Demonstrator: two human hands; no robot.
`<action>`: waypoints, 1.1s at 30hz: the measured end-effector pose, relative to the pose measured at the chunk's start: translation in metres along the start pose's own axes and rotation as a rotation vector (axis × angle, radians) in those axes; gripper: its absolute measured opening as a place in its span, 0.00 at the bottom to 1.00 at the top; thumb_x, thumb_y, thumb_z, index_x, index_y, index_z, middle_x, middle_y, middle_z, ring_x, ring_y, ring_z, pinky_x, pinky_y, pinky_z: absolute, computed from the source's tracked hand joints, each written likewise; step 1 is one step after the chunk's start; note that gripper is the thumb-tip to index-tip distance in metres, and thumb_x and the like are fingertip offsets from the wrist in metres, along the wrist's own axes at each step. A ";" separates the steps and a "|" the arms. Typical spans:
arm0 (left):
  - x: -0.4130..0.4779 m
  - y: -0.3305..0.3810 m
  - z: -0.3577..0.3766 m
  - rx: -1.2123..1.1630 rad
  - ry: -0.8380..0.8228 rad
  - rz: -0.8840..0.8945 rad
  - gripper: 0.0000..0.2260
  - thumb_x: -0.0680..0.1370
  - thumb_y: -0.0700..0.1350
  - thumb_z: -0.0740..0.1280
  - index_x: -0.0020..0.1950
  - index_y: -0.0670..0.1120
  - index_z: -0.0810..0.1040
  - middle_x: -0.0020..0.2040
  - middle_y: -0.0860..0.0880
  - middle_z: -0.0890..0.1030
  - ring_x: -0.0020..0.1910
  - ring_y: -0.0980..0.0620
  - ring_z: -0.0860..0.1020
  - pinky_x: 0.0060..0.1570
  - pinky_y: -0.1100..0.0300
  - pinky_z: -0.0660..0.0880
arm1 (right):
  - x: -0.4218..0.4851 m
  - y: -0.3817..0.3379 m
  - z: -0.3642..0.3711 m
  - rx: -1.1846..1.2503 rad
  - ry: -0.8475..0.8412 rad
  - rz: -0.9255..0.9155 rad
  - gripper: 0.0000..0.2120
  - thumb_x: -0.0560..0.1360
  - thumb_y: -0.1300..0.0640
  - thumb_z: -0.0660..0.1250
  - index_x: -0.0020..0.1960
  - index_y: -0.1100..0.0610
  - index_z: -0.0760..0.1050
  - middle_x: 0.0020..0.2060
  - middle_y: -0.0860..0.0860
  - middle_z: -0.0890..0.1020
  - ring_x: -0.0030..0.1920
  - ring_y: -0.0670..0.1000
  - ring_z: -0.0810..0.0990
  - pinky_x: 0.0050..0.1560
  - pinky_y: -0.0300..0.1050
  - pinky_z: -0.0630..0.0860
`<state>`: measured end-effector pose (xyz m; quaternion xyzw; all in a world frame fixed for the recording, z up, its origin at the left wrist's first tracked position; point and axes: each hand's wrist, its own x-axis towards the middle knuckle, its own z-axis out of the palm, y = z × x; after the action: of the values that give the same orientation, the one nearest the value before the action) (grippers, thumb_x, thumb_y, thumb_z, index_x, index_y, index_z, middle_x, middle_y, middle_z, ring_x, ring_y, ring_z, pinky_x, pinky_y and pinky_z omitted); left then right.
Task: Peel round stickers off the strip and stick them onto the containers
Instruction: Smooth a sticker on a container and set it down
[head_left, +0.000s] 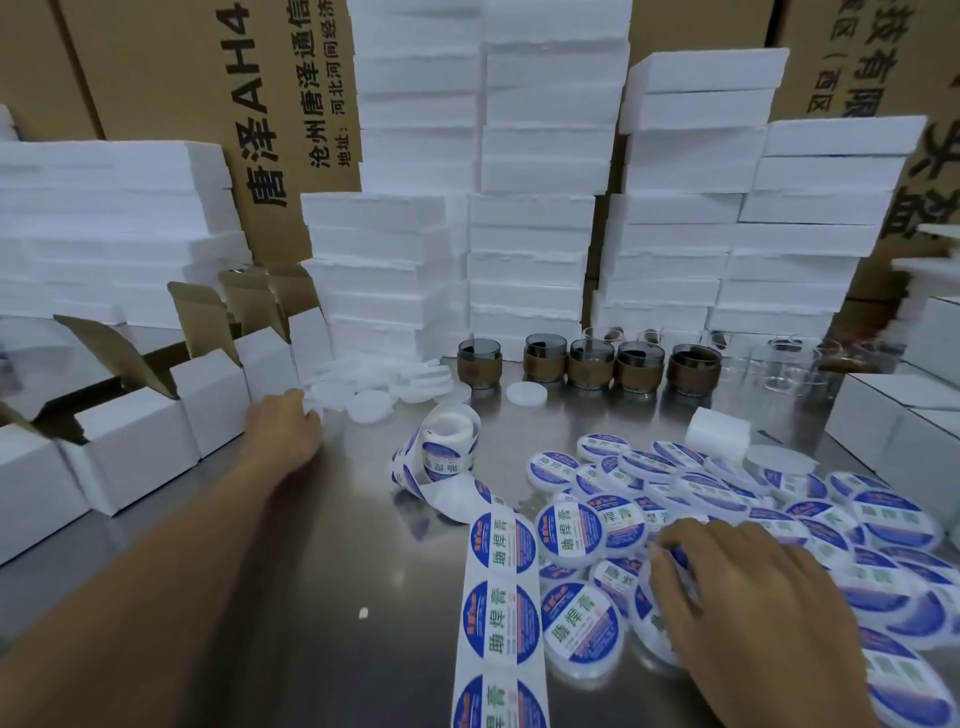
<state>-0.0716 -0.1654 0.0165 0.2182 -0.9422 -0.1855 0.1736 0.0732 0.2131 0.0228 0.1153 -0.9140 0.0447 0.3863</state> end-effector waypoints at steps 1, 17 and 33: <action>0.001 -0.001 0.001 0.022 -0.023 0.005 0.20 0.81 0.46 0.57 0.71 0.39 0.66 0.67 0.37 0.71 0.64 0.37 0.70 0.63 0.48 0.67 | 0.000 0.000 0.000 0.005 -0.018 0.005 0.08 0.59 0.60 0.78 0.34 0.58 0.80 0.24 0.53 0.77 0.26 0.56 0.77 0.30 0.51 0.76; -0.069 0.048 -0.057 -0.834 -0.099 0.123 0.11 0.77 0.38 0.66 0.58 0.47 0.78 0.55 0.47 0.77 0.47 0.53 0.76 0.42 0.63 0.72 | -0.002 -0.005 -0.016 0.093 -0.026 0.060 0.06 0.64 0.62 0.75 0.35 0.58 0.78 0.24 0.52 0.77 0.27 0.56 0.76 0.32 0.49 0.74; -0.238 0.115 -0.049 -1.815 -0.529 -0.029 0.08 0.80 0.36 0.58 0.53 0.39 0.76 0.45 0.43 0.83 0.41 0.48 0.84 0.38 0.58 0.81 | -0.017 -0.035 -0.034 0.593 -0.345 -0.053 0.14 0.77 0.47 0.58 0.62 0.46 0.66 0.36 0.43 0.79 0.43 0.45 0.76 0.43 0.45 0.73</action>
<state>0.1094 0.0303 0.0499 -0.0379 -0.4440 -0.8935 0.0553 0.1172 0.1880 0.0344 0.2521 -0.9098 0.2782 0.1769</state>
